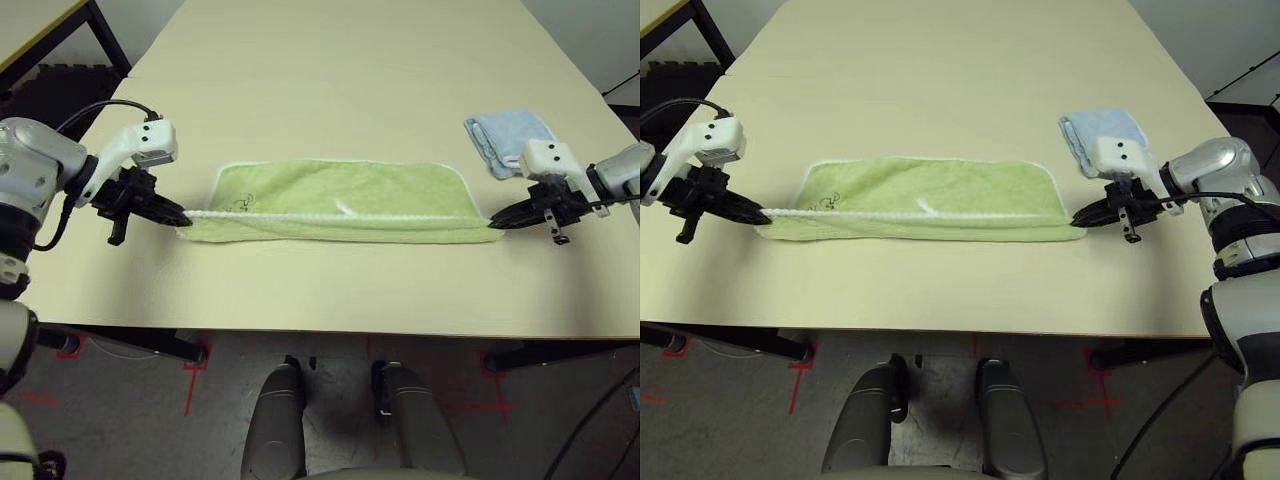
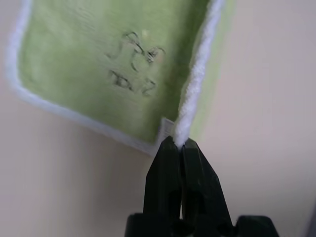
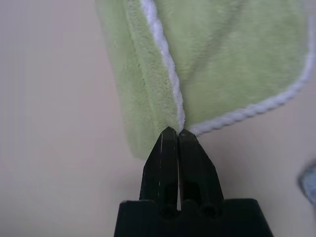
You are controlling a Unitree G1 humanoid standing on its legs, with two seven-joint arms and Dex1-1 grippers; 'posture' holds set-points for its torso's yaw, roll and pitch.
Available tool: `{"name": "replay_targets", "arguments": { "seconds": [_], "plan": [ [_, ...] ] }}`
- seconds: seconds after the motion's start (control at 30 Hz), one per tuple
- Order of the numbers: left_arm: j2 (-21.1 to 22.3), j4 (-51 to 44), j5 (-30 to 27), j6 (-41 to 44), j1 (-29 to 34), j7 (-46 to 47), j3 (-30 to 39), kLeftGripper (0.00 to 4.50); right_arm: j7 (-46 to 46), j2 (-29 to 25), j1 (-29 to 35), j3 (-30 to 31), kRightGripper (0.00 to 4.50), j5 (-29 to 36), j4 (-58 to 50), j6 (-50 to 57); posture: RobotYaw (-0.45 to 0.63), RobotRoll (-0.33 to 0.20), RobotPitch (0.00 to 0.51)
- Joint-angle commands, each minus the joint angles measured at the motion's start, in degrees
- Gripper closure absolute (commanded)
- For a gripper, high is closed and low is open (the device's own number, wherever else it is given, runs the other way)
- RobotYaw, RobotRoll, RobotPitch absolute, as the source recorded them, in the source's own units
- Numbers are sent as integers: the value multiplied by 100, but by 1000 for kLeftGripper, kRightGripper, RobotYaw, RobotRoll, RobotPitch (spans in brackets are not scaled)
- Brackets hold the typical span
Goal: Fold the towel and set it aside.
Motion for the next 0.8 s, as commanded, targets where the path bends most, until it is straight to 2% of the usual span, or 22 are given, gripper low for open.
{"name": "replay_targets", "arguments": {
  "seconds": [0.03,0.37,0.8],
  "plan": [
    [-119,658,514,-432,-151,488,263,4481,-502,-20,18,-146,4500,-381,293,105,-1,0,200],
    [-580,1473,1158,-846,-520,1214,697,4481,-1117,200,-117,-306,4500,-893,446,118,0,0,203],
    [-718,1824,1511,-939,-624,2176,1093,4481,-1980,478,-301,-671,4500,-1055,557,244,-3,0,202]
  ]
}}
